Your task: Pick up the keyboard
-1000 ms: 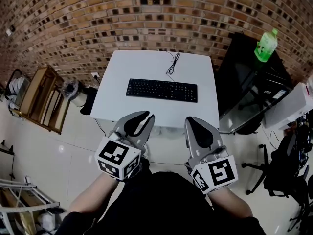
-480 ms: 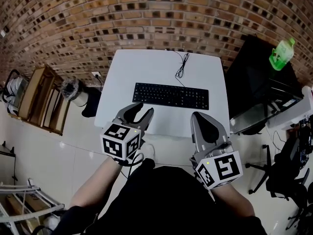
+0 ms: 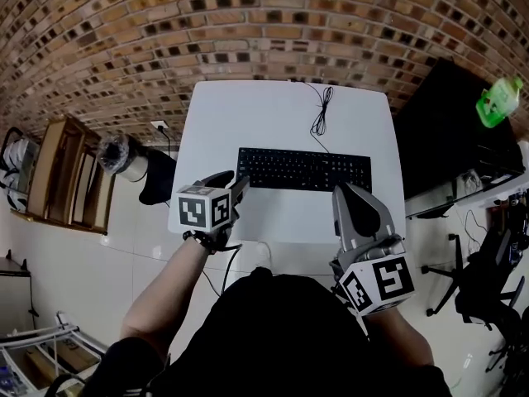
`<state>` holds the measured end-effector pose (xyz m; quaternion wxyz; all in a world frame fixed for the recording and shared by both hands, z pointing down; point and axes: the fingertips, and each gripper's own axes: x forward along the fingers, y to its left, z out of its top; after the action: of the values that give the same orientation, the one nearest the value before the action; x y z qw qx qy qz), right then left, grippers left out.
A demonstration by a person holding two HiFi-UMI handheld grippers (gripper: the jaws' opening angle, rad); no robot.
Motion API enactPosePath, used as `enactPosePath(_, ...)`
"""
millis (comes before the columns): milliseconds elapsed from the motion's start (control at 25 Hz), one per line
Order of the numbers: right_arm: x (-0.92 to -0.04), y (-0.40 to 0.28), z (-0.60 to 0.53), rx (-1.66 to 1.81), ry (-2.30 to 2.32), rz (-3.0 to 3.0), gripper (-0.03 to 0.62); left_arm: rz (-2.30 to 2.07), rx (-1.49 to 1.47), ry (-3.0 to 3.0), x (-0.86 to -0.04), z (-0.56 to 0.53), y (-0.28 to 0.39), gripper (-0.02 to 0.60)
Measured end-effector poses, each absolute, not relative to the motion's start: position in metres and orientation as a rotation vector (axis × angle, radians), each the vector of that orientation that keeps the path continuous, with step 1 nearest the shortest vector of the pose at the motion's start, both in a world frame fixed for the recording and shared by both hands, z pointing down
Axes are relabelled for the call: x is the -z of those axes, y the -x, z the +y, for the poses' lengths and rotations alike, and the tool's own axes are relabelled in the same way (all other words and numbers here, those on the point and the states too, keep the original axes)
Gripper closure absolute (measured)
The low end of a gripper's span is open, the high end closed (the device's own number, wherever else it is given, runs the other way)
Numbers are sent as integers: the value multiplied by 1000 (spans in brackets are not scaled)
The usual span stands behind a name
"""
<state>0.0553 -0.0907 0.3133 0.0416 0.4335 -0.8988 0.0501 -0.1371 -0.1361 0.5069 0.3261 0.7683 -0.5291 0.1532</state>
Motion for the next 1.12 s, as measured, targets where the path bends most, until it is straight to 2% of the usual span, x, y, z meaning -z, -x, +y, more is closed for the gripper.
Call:
enactPosePath(600, -329, -11, -134, -228, -1410, -2634, 592, -1180, -401, -1766, -629, -199, 181, 407)
enactPosePath(1120, -336, 6, -145, -235, -1464, -2562, 592, -989, -322, -1720, -658, -216, 173, 410)
